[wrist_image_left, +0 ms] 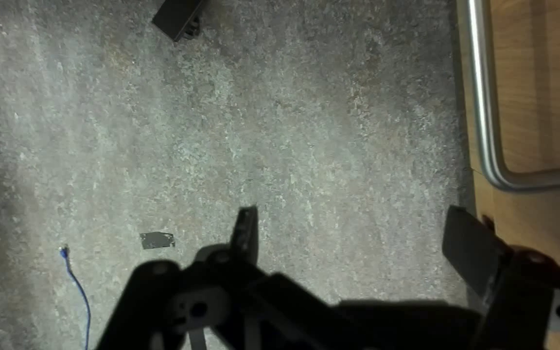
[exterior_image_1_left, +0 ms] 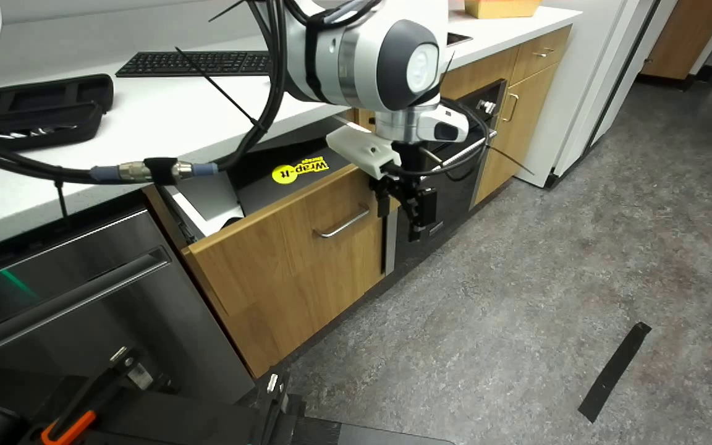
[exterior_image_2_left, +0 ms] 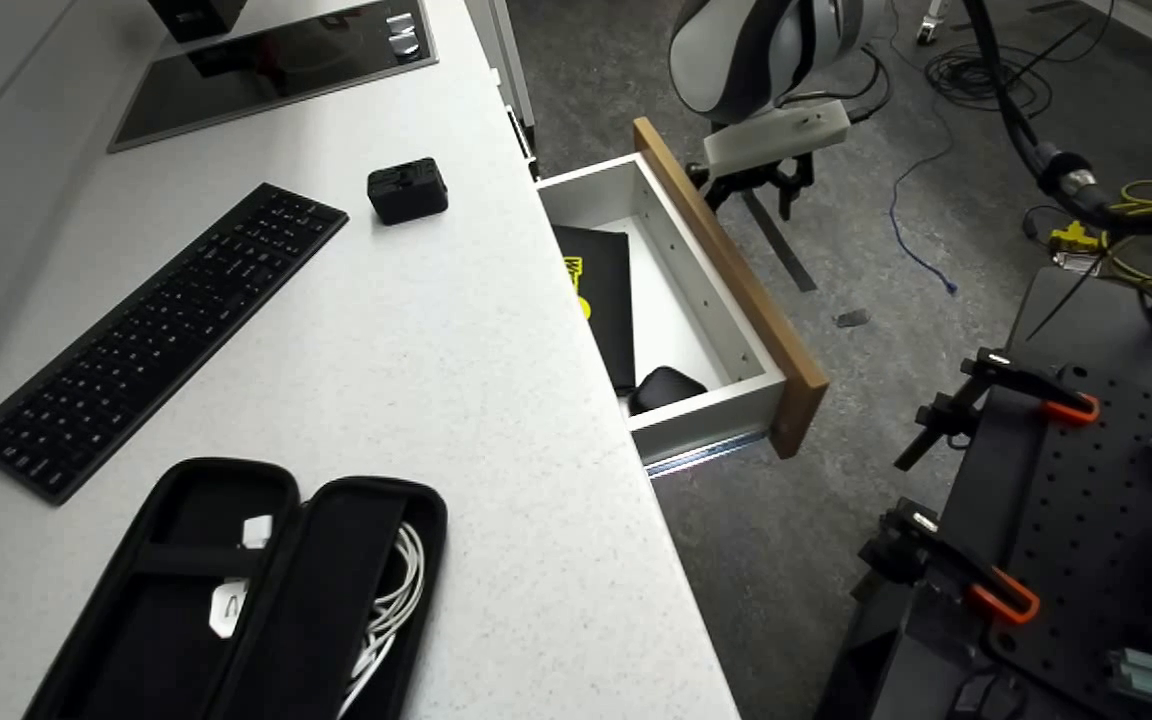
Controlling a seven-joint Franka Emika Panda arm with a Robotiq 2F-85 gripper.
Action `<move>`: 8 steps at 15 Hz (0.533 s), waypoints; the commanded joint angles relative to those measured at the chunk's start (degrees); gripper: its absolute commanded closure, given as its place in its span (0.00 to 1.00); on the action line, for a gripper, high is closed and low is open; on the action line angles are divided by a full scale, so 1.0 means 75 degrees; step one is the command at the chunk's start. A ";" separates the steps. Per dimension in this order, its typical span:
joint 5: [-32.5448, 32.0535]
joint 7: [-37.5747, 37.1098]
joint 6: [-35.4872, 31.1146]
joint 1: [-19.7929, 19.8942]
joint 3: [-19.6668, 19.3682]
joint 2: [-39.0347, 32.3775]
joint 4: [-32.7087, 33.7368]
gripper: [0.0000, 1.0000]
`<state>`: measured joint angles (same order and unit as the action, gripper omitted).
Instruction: Close the drawer
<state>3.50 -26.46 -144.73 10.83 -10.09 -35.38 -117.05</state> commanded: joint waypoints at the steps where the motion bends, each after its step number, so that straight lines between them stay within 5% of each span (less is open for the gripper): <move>1: 0.0429 0.0263 0.0277 -0.0333 0.0249 -0.0060 0.0398 0.00; 8: 0.0231 0.0108 0.0030 -0.0492 -0.0153 -0.0030 0.0127 0.00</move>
<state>4.05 -26.47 -144.71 8.29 -10.10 -35.42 -116.28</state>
